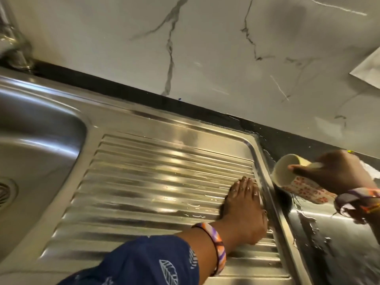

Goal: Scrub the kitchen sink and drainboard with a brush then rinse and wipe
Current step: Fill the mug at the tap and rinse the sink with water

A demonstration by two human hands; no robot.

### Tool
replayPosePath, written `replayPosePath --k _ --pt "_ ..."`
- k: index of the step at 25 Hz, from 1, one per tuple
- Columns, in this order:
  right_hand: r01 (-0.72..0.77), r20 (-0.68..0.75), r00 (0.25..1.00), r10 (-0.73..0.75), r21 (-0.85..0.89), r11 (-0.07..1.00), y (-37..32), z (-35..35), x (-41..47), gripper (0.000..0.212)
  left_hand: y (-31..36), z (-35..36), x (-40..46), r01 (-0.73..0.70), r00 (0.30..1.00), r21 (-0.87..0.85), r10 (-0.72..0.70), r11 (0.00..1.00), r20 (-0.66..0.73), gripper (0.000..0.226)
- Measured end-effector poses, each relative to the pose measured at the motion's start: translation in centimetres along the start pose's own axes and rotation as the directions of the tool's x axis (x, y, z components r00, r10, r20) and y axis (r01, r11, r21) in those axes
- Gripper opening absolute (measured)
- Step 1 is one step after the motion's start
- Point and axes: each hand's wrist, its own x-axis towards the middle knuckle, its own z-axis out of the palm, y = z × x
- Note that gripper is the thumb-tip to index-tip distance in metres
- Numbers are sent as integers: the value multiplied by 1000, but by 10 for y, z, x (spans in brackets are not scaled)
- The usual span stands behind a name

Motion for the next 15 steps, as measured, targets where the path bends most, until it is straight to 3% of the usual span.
replayPosePath --k 5,12,15 --pt "44 4 999 -43 -148 988 -24 13 -27 44 -12 4 -19 -17 997 74 23 997 -75 63" --pt "235 11 971 -241 -271 934 -111 22 -59 47 -67 -2 -57 83 966 -119 -109 989 -235 71" --pt "317 10 945 -326 -267 910 -155 30 -67 47 -92 -15 -75 76 971 -52 -86 996 -222 89"
